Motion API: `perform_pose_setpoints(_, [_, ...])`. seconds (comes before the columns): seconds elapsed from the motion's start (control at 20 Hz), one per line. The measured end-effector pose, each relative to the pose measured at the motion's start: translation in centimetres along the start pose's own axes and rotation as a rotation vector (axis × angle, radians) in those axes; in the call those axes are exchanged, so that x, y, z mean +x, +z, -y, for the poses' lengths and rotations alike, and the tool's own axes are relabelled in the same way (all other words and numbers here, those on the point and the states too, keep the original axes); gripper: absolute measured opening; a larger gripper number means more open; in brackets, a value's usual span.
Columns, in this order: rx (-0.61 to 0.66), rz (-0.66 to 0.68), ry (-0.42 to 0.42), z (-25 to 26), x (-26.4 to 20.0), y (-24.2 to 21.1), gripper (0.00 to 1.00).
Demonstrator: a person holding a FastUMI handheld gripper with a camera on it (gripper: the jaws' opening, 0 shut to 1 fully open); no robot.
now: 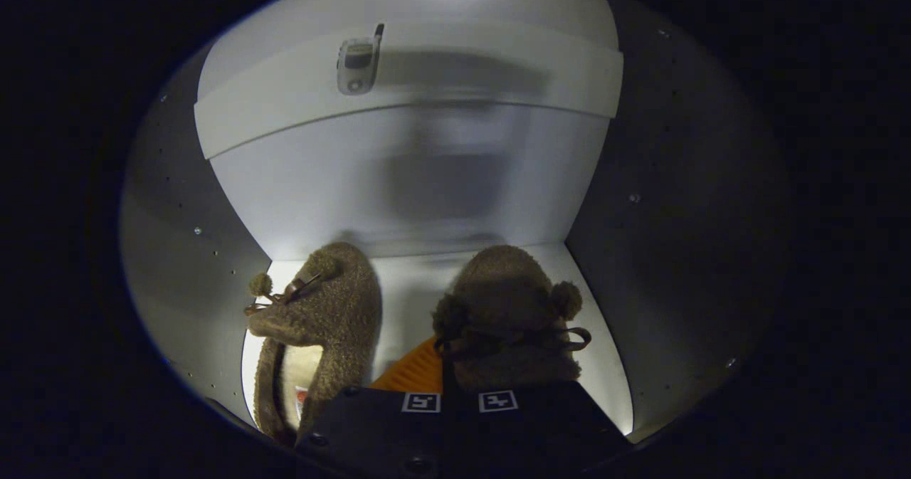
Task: Open the shoe cabinet door, grab the shoes and put them into the shoe cabinet, then close the shoe cabinet door.
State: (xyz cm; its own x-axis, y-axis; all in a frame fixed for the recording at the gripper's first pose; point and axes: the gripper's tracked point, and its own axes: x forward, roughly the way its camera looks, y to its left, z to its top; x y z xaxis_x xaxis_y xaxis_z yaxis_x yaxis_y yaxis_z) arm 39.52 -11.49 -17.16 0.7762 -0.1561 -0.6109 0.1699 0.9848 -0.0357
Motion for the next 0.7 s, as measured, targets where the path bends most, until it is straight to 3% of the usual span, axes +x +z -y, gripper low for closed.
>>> perform_pose_setpoints(0.3, [-0.03,-0.014,-0.013,0.0,-0.5,-0.7,0.07])
perform_pose_setpoints(0.6, [-0.013,0.022,-0.039,0.5,-3.5,-1.4,0.41])
perform_pose_setpoints(0.7, [0.025,0.062,-0.014,0.2,-5.6,-1.0,0.59])
